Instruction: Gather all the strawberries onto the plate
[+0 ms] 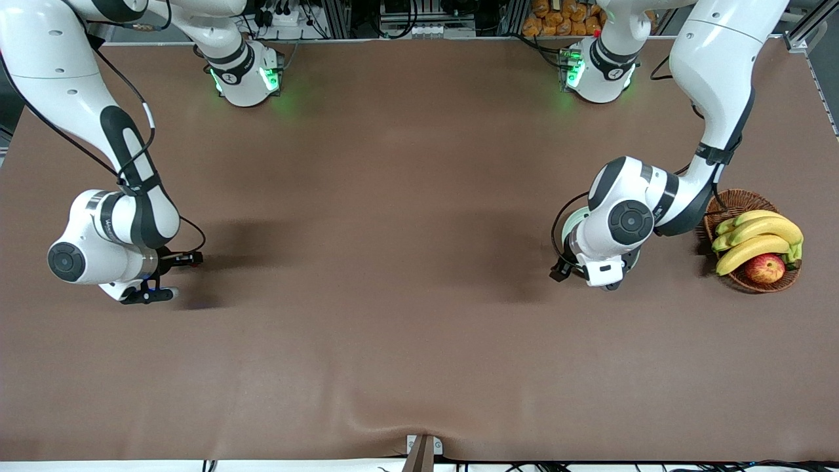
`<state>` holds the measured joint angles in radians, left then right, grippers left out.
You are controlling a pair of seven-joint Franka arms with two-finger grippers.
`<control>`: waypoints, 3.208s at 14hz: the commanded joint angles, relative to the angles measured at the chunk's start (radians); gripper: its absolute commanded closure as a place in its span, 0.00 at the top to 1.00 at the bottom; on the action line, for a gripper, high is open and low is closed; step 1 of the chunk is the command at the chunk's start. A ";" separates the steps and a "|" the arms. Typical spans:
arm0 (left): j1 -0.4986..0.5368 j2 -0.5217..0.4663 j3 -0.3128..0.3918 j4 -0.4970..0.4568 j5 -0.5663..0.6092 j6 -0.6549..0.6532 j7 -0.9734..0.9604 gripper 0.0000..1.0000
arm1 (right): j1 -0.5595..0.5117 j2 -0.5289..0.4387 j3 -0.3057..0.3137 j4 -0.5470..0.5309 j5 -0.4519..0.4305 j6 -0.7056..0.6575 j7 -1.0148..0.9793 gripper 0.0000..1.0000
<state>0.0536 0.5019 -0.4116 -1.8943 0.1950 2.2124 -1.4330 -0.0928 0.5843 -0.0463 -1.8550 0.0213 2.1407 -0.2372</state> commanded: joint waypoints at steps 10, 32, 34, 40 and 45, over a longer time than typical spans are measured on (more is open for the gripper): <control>-0.015 0.018 0.000 0.053 0.009 -0.007 0.016 1.00 | -0.010 -0.021 0.014 0.049 0.005 -0.012 0.003 0.00; -0.162 0.130 0.002 0.181 0.066 0.032 0.077 1.00 | 0.696 0.140 0.023 0.281 0.335 0.085 0.664 0.00; -0.208 0.127 0.002 0.188 0.064 0.032 0.069 1.00 | 0.714 0.152 0.023 0.283 0.333 0.085 0.664 0.00; -0.360 0.196 0.010 0.323 0.058 0.033 0.012 1.00 | 0.699 0.147 0.022 0.284 0.330 0.105 0.661 1.00; -0.460 0.300 0.042 0.457 0.061 0.061 0.011 1.00 | 0.581 -0.004 0.019 0.284 0.316 0.039 0.653 1.00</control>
<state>-0.3546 0.7466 -0.4013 -1.5065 0.2372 2.2581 -1.4122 0.5518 0.6841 -0.0389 -1.5494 0.3328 2.2473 0.4234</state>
